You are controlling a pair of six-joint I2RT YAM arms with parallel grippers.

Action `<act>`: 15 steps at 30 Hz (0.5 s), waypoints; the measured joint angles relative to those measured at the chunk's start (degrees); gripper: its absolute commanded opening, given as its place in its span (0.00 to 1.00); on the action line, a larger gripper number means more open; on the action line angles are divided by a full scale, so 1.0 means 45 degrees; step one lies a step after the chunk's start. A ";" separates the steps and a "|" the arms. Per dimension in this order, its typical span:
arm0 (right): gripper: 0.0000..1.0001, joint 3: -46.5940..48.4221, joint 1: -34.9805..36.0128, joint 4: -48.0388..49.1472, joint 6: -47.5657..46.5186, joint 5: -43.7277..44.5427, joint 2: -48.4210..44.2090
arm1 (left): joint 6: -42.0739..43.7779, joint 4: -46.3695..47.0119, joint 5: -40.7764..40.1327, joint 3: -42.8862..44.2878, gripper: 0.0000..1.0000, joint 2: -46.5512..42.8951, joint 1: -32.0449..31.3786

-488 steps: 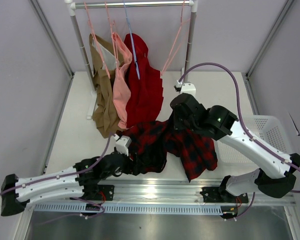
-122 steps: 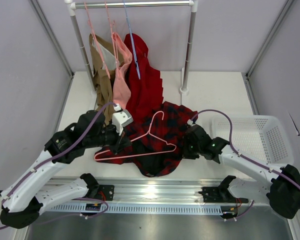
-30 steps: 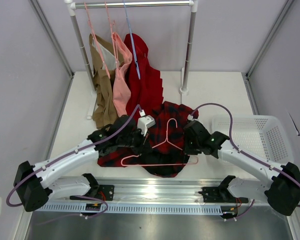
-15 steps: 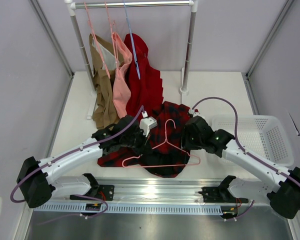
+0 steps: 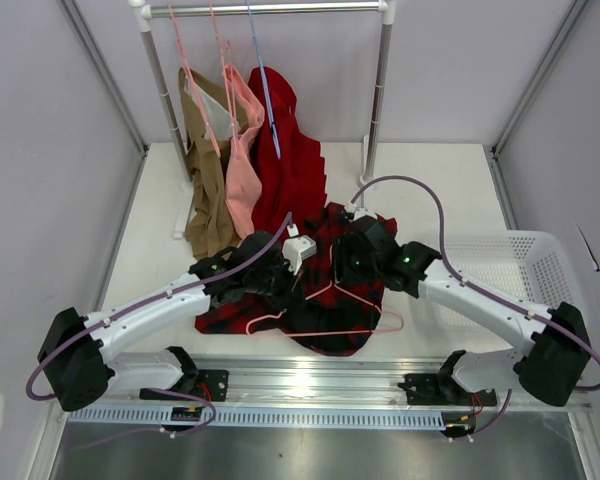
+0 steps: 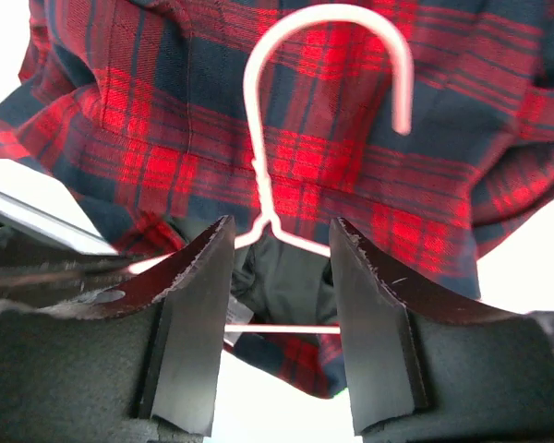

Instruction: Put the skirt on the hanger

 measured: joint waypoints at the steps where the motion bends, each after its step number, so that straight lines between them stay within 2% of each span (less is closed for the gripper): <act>1: 0.50 0.0063 0.0063 0.0068 0.0005 0.0000 0.0253 | 0.0000 0.0005 0.0000 0.0000 0.00 0.0000 0.0000; 8: 0.48 0.0461 0.0330 0.0233 0.0015 -0.0005 0.1428 | 0.0005 0.0039 0.0024 0.0000 0.00 0.0000 -0.0010; 15: 0.38 0.0704 0.0432 0.0262 0.0068 0.0000 0.1851 | 0.0015 0.0087 0.0024 0.0000 0.00 0.0000 -0.0058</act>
